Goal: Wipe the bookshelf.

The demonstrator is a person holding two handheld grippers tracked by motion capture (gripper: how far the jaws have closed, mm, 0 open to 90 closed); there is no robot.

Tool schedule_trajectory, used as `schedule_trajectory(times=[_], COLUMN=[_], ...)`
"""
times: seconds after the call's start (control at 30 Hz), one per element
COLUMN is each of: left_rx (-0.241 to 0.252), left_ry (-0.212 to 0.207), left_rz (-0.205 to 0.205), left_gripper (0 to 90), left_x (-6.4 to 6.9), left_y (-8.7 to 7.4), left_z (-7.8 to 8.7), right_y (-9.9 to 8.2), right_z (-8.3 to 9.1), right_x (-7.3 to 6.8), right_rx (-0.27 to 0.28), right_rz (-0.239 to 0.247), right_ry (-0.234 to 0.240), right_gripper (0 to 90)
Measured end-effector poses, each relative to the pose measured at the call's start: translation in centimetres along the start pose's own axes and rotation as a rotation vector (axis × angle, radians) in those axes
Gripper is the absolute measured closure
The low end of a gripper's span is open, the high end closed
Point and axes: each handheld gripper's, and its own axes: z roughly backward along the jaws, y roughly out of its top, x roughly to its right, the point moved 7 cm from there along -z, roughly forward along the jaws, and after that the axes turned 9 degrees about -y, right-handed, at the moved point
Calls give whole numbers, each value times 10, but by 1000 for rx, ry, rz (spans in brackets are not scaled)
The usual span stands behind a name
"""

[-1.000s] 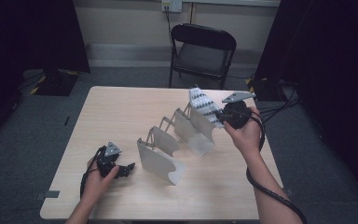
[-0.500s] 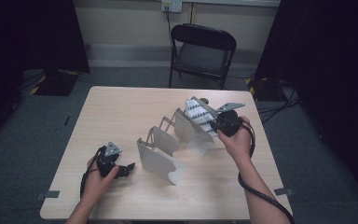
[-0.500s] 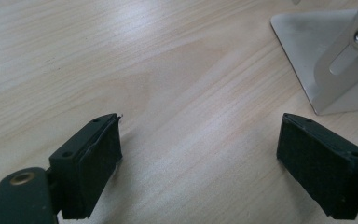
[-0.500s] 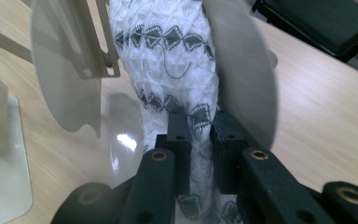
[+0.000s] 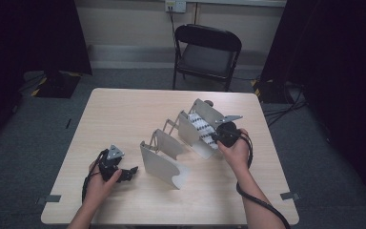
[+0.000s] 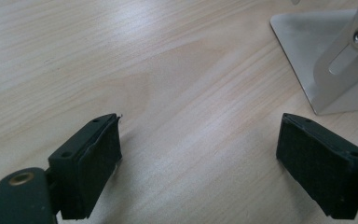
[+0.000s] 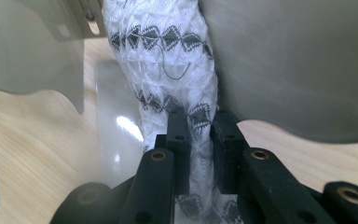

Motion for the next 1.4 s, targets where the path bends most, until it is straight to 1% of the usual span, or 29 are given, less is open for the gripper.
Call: schedule_trajectory(times=[0.13, 0.17, 0.23, 0.3, 0.37, 0.43, 0.57, 0.87, 1.03, 1.4], left_rx=[0, 1, 0, 0, 0, 0, 1, -1, 0, 0], left_ry=[0, 0, 0, 0, 0, 0, 0, 1, 1, 2], left_rz=[0, 1, 0, 0, 0, 0, 1, -1, -1, -3], left_gripper=[133, 133, 133, 133, 133, 133, 133, 134, 133, 133], left_x=[0, 0, 0, 0, 0, 0, 0, 0, 0, 0], left_y=[0, 0, 0, 0, 0, 0, 0, 0, 0, 0], left_z=[0, 0, 0, 0, 0, 0, 0, 0, 0, 0], right_y=[-6, -6, -9, -10, -18, -21, -26, -37, -44, -59], right_z=[-11, -11, -15, -17, -21, -22, -22, -19, -15, -2], right_x=[-3, -3, -7, -7, -8, -8, -11, -12, -8, -6], right_rx=[-19, -19, -35, -36, -50, -47, -56, -52, -52, -50], right_rz=[-7, -7, 14, 14, 9, 10, 23, 17, 8, 22], right_ry=[1, 1, -6, -6, 4, 12, 16, 31, 32, 47], right_gripper=[793, 793, 793, 793, 792, 792, 791, 790, 789, 790])
